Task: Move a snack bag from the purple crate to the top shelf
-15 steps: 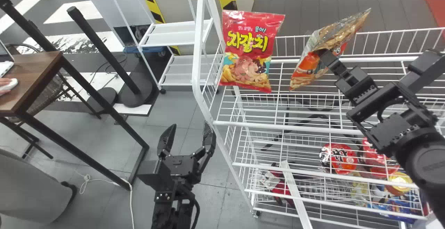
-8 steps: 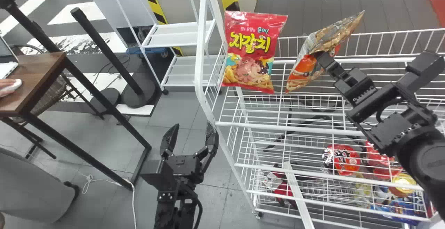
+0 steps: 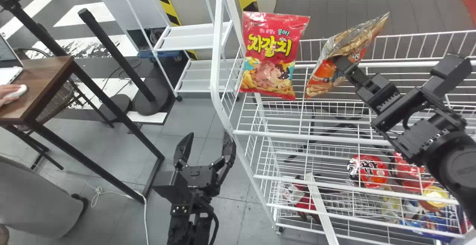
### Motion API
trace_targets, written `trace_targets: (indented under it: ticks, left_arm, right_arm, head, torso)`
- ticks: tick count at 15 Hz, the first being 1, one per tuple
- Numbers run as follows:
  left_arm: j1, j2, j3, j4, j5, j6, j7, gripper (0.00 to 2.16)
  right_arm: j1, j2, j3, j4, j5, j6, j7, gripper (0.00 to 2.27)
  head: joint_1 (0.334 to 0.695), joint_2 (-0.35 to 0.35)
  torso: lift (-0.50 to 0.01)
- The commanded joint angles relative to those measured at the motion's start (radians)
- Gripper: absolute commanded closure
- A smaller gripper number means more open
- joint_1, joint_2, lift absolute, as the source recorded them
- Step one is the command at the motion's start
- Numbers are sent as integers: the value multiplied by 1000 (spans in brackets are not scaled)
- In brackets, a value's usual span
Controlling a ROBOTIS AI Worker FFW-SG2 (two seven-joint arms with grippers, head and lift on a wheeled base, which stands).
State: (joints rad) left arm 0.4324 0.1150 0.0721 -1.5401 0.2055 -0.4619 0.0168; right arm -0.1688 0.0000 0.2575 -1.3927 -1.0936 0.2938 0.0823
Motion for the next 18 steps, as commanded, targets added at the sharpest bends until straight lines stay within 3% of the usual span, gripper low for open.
trace_targets:
  ticks: [1, 18]
  left_arm:
    - [-1, 0, 0, 0, 0, -2, 0, 144]
    - [0, 0, 3, -2, 0, -2, -1, 144]
  right_arm:
    - [-9, 1, 2, 3, 9, 0, -1, 22]
    - [-3, 1, -10, -8, 9, 0, -13, 46]
  head:
    - [695, 340]
    - [695, 336]
  torso:
    - [0]
    - [0]
